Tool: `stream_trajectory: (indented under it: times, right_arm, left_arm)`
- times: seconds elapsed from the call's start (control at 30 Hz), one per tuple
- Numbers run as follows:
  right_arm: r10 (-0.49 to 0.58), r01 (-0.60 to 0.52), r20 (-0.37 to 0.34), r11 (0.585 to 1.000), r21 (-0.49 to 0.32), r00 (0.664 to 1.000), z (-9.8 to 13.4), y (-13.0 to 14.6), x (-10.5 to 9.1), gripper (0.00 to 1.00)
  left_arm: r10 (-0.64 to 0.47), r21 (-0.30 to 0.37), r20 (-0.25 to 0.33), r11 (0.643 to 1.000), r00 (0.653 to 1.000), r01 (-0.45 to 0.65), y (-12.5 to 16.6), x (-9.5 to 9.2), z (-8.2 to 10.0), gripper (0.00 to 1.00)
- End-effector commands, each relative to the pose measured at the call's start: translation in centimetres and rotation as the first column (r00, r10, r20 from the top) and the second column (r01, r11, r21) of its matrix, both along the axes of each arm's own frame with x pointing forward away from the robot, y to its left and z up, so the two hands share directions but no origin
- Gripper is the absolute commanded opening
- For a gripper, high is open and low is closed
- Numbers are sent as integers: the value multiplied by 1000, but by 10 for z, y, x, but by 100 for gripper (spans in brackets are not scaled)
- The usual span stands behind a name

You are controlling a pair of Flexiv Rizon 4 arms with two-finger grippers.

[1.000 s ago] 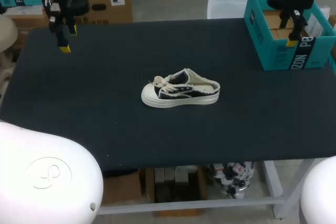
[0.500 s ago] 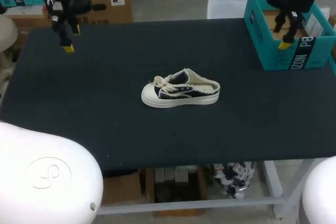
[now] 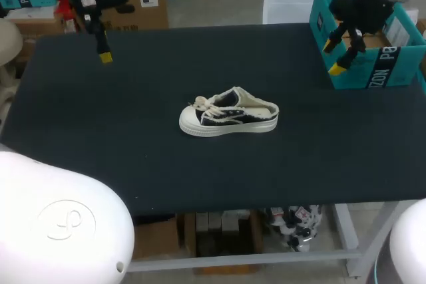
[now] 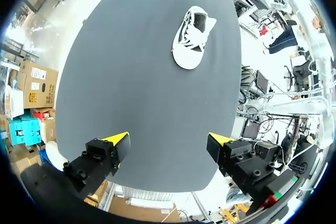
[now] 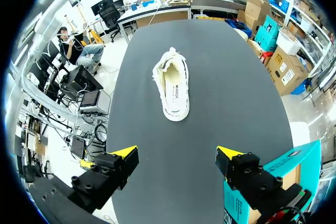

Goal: Open the shoe tongue, take the insole out of the shoe, put the insole back into the shoe, and pack the shoe into the shoebox

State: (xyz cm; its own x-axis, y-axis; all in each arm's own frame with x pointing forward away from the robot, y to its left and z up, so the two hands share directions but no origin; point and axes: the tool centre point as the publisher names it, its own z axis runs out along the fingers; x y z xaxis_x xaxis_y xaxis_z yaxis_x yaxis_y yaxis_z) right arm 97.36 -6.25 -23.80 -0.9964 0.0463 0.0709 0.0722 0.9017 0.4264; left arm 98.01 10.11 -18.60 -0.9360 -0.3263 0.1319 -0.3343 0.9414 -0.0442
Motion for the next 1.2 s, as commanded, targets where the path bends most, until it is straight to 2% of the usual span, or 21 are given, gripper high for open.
stream_trajectory:
  times: [0.03, 0.23, 0.4, 0.8, 0.83, 0.87, 0.93, 0.97, 1.0, 1.03, 1.07, 1.2]
  right_arm:
    - [-14, 11, 48, 998, 58, 999, -29, 12, -7, 100]
    - [3, -13, 79, 991, 133, 997, -44, 24, -11, 100]
    - [8, -15, 45, 989, 146, 999, -51, 32, -13, 100]
    - [8, -15, 45, 989, 146, 999, -51, 32, -13, 100]
    - [8, -15, 45, 989, 146, 999, -51, 32, -13, 100]
    - [5, -12, 42, 988, 154, 999, -53, 32, -13, 100]
    - [-55, 50, 21, 980, 190, 998, -59, 35, -13, 100]
    - [-40, 34, 28, 982, 186, 999, -63, 39, -13, 100]
    - [-77, 71, 26, 981, 179, 997, -68, 43, -13, 100]
    - [-69, 64, 23, 982, 175, 997, -72, 47, -12, 100]
    - [-74, 68, 25, 983, 171, 997, -75, 51, -13, 100]
    - [-66, 55, 48, 979, 198, 997, -86, 58, -14, 100]
  left_arm:
    - [30, 34, -30, 999, 999, -29, -11, 7, -2, 100]
    - [48, 72, -34, 996, 998, -46, -17, 10, -6, 100]
    - [31, 72, -37, 997, 999, -28, -18, 10, -8, 100]
    - [31, 72, -37, 997, 999, -28, -18, 10, -8, 100]
    - [115, 65, -23, 991, 993, -114, -23, 11, -8, 100]
    - [119, 37, -23, 992, 993, -118, -28, 10, -7, 100]
    - [228, 43, -10, 973, 974, -228, -37, 10, -10, 100]
    - [205, 20, -19, 979, 979, -204, -42, 8, -11, 100]
    - [260, 25, -15, 965, 965, -260, -47, 9, -12, 100]
    - [289, 31, -10, 957, 957, -289, -51, 10, -14, 100]
    - [275, 32, -13, 961, 961, -274, -56, 10, -16, 100]
    - [401, 94, 14, 911, 916, -401, -69, 14, -20, 100]
